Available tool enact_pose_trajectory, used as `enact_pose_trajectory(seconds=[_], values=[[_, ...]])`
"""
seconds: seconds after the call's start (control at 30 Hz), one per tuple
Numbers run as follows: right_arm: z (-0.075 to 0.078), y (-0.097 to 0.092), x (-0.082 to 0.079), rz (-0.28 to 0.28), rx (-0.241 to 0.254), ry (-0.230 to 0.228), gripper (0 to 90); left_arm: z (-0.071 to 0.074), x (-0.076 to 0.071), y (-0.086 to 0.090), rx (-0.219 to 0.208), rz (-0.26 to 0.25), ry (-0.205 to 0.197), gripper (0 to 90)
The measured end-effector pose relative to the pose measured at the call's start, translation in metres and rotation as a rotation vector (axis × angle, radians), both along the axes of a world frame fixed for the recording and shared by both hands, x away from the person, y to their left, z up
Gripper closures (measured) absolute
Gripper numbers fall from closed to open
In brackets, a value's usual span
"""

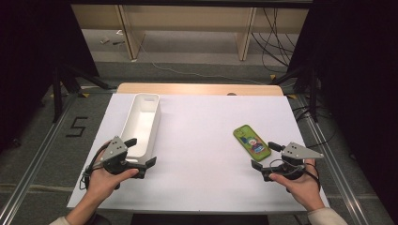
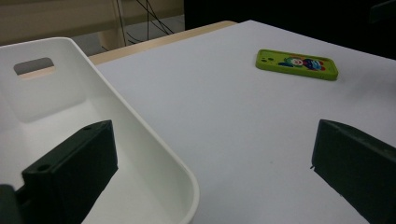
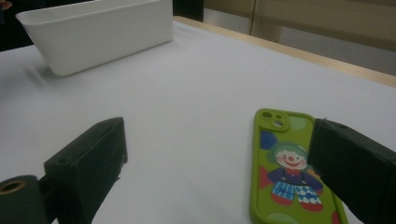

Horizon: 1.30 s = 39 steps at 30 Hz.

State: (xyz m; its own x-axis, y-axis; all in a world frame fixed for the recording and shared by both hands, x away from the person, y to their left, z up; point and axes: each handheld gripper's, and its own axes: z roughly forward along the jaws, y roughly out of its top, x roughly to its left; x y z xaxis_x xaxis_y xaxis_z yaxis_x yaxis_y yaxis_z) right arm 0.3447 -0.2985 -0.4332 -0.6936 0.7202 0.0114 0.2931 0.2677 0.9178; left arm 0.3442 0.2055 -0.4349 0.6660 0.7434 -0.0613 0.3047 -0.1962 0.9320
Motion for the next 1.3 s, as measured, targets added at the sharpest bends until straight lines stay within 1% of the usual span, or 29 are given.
enact_pose_trajectory(seconds=[0.2,0.57,0.73,0.83,0.93,1.0,1.03,1.07,1.1,1.13,1.17,1.2,1.23,1.27,1.3], values=[[-0.001,-0.001,0.001,-0.009,0.002,0.005,6.7,0.000,0.000,0.000,-0.002,0.000,0.000,0.0],[-0.001,-0.001,0.001,-0.006,0.005,0.004,7.3,0.000,0.000,0.001,-0.008,0.002,-0.002,0.0],[0.000,-0.001,0.001,-0.007,0.006,0.002,7.4,0.000,0.000,0.002,-0.010,0.005,-0.002,0.0],[0.001,-0.003,0.003,-0.018,0.003,-0.005,9.3,0.000,0.000,0.001,-0.011,0.006,-0.002,0.0],[0.001,-0.007,0.009,-0.036,0.008,-0.012,16.2,0.000,0.000,0.001,-0.011,0.006,-0.002,0.0],[0.001,-0.009,0.011,-0.046,0.007,-0.009,16.4,0.000,0.000,0.001,-0.011,0.006,-0.003,0.0],[0.000,-0.011,0.016,-0.063,-0.006,-0.016,21.1,0.001,0.000,0.001,-0.011,0.005,-0.005,0.0],[0.000,-0.011,0.016,-0.063,-0.006,-0.016,21.1,0.001,0.000,0.001,-0.011,0.005,-0.005,0.0],[-0.001,-0.014,0.021,-0.076,-0.014,-0.012,28.2,0.001,0.000,0.001,-0.012,0.005,-0.005,0.0],[-0.001,-0.015,0.024,-0.085,-0.018,-0.008,31.1,0.000,0.000,0.001,-0.014,0.008,-0.004,0.0],[-0.001,-0.015,0.024,-0.085,-0.018,-0.008,31.1,0.000,0.000,0.001,-0.014,0.008,-0.004,0.0],[-0.001,-0.017,0.028,-0.118,-0.027,-0.012,40.9,0.001,0.000,0.001,-0.016,0.006,-0.005,0.0],[-0.002,-0.018,0.031,-0.136,-0.035,-0.005,46.5,0.001,0.000,0.001,-0.016,0.006,-0.005,0.0],[-0.002,-0.019,0.033,-0.147,-0.041,0.009,54.5,0.000,0.000,0.001,-0.016,0.004,-0.004,0.0],[-0.002,-0.019,0.033,-0.147,-0.041,0.009,54.5,0.000,0.000,0.001,-0.016,0.004,-0.004,0.0]])
